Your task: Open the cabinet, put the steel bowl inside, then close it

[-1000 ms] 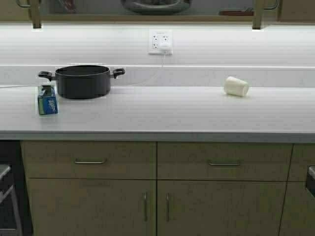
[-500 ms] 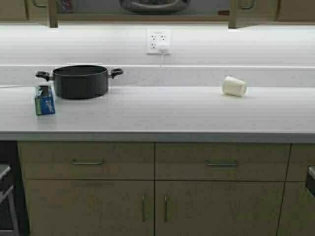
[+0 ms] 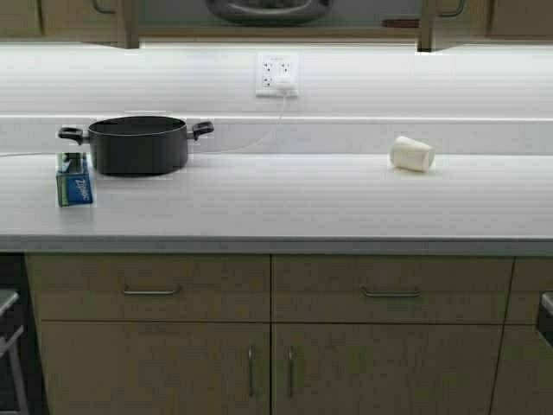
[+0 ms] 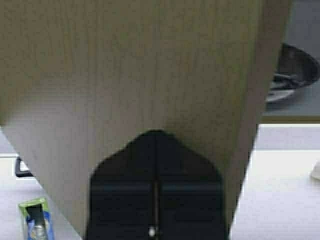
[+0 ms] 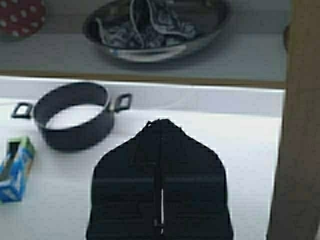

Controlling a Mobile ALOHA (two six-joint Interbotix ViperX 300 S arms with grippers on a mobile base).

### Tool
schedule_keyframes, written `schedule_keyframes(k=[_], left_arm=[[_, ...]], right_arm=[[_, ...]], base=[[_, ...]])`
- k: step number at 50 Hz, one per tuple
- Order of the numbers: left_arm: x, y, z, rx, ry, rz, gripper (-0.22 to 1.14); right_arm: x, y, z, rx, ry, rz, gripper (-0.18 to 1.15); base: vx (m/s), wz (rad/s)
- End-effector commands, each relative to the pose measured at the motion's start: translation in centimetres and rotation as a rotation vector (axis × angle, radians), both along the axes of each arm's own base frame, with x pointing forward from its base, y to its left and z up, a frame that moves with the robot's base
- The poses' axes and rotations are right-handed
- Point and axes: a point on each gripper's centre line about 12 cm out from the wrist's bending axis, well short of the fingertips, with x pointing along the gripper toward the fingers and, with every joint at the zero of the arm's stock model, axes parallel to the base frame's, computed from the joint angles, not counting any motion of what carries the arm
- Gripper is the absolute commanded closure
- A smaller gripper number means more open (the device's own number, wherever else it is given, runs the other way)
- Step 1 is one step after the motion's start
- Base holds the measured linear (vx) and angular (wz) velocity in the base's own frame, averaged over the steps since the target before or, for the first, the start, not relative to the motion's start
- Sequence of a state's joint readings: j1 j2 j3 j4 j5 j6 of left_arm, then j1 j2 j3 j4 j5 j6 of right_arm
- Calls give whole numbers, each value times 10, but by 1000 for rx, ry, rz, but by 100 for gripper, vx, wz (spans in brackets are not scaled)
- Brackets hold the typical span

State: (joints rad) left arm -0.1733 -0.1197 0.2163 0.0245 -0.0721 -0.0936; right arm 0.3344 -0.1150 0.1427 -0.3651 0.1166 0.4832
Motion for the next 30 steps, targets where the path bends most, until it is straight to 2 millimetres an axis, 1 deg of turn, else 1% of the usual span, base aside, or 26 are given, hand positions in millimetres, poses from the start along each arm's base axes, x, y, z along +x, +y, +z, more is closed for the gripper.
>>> schedule_keyframes(k=[1,6,10,19,25,30], left_arm=[[-13,1,15,-3,-42,-4,87],[-25,2,13,-2,-57,-6,87],[-33,4,11,-2,-60,-6,87],[-42,6,-3,10,-30,-5,87],[-42,6,-13,17,-11,-6,87],[-42,6,-18,18,-5,-6,87]], right_arm=[[-19,-5,23,15,-44,1,91],[-41,-7,33,11,-68,15,91],[-55,-11,33,3,-67,15,91],[-96,-27,38,2,-91,11,91],[-123,-42,37,-36,-91,-12,91],[-134,-65,36,-93,-89,-80,91]], base=[[3,0],[4,0],[3,-1],[2,-1],[1,-1],[0,0]])
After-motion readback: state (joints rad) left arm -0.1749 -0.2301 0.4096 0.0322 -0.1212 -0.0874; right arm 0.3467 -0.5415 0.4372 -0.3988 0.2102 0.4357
